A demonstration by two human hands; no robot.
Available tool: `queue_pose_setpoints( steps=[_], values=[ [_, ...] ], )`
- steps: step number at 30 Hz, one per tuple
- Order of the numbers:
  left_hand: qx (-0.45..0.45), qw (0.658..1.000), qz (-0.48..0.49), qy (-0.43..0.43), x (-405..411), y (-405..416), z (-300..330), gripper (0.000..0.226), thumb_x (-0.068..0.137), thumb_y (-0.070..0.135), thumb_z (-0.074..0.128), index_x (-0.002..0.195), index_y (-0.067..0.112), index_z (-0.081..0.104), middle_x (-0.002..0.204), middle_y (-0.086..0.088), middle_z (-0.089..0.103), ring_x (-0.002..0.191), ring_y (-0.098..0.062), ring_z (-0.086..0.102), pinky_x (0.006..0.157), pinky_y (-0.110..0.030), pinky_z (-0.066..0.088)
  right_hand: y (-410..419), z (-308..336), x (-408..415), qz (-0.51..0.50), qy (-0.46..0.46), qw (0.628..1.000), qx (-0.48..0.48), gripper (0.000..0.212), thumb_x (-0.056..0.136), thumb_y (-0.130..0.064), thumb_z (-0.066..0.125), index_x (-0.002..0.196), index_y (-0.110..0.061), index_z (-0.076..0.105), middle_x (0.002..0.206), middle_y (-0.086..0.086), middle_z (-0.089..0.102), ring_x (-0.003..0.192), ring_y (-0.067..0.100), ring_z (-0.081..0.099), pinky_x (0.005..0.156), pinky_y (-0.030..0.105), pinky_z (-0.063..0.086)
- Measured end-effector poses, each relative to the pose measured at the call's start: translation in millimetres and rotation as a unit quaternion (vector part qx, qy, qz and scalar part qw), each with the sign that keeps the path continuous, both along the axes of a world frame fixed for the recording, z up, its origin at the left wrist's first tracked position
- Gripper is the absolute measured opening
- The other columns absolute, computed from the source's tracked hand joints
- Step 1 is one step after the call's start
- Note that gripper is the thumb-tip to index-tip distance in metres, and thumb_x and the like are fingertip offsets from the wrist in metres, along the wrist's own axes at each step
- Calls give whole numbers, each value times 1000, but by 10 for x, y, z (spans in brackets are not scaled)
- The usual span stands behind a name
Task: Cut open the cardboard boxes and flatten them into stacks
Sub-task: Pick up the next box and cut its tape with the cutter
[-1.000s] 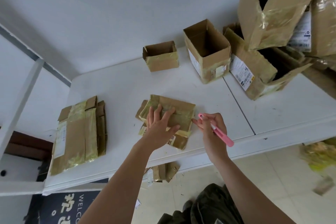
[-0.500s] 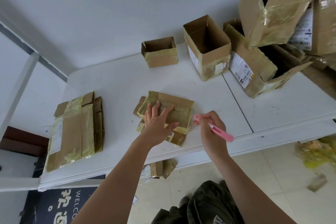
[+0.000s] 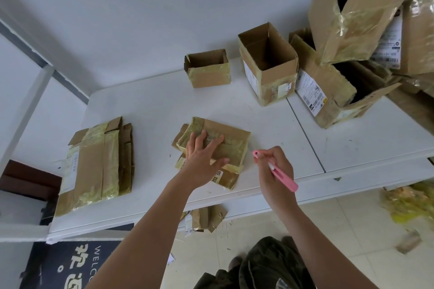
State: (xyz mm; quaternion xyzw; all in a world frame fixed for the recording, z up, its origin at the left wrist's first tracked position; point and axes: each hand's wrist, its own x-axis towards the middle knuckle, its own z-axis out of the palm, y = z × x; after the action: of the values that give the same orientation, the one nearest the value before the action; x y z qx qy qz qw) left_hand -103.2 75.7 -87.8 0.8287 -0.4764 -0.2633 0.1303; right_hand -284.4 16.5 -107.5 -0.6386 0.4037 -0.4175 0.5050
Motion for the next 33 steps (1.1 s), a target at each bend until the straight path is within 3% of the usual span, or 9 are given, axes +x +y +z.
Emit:
queue_pose_setpoints(
  steps=[5, 9, 16, 18, 20, 22, 26, 30, 33],
  values=[
    [0, 1000, 3, 0, -18, 6, 1, 64, 95, 49, 54, 150, 45, 23, 164, 3, -5, 147, -21, -23, 120, -50, 1, -52, -24, 88, 2, 15, 1000, -10, 17, 96, -4, 58, 82, -11, 52, 58, 16, 48, 46, 7, 35, 43, 28, 29],
    [5, 1000, 1, -7, -10, 4, -2, 64, 95, 49, 54, 151, 45, 23, 163, 3, -6, 147, -21, -24, 119, -51, 1, 52, -69, 97, 12, 16, 1000, -19, 17, 95, 0, 57, 81, -7, 51, 54, 0, 42, 43, 6, 33, 41, 17, 26],
    [7, 1000, -4, -12, -7, 15, 10, 64, 95, 49, 53, 151, 45, 23, 163, 4, -6, 147, -21, -24, 119, -51, 2, 232, -119, 27, 48, 31, 997, -49, 26, 93, 1, 60, 80, -18, 48, 57, 6, 51, 42, 7, 39, 41, 12, 27],
    [6, 1000, 2, -6, -15, 12, 10, 64, 94, 49, 54, 150, 46, 23, 163, 5, -6, 147, -20, -24, 120, -52, 2, 261, -118, -44, 54, 16, 997, -51, 19, 94, -15, 59, 79, -20, 48, 61, 10, 56, 41, 12, 41, 37, 22, 32],
    [6, 1000, 9, 3, -37, 7, 45, 64, 94, 49, 56, 149, 47, 24, 163, 7, -6, 147, -18, -24, 120, -52, 3, 176, -78, -103, 34, -15, 999, -32, 20, 91, -30, 55, 80, -14, 51, 66, 13, 61, 48, 31, 50, 41, 42, 40],
    [0, 1000, 13, 11, -43, 10, 87, 62, 94, 46, 58, 148, 47, 28, 163, 8, -3, 148, -17, -22, 120, -50, 2, -17, -12, -76, -10, -33, 999, -26, 20, 93, -26, 57, 84, -9, 53, 71, 17, 61, 60, 40, 55, 51, 51, 43],
    [-64, 995, 66, 32, -60, 28, 149, 53, 92, 39, 63, 141, 40, 43, 156, 4, 11, 148, -22, 1, 121, -48, 14, -400, 102, 217, 20, 2, 998, -57, 9, 99, -9, 53, 92, -5, 50, 77, 25, 57, 63, 38, 51, 54, 47, 40],
    [-62, 967, 238, -74, -106, 74, 202, 49, 91, 31, 61, 130, 16, 36, 138, -5, 18, 131, -31, 21, 111, -46, 26, -403, -23, 383, 27, 12, 996, -79, 7, 97, -12, 49, 92, -7, 50, 73, 13, 54, 56, 23, 48, 47, 31, 35],
    [-24, 950, 311, 25, -55, 104, 216, 50, 95, 37, 53, 128, 9, 28, 127, -10, 28, 120, -36, 40, 102, -46, 40, -35, -159, 334, 28, -12, 997, -77, 7, 99, -12, 48, 92, -13, 51, 62, 1, 46, 47, 6, 38, 46, 18, 30]
  ],
)
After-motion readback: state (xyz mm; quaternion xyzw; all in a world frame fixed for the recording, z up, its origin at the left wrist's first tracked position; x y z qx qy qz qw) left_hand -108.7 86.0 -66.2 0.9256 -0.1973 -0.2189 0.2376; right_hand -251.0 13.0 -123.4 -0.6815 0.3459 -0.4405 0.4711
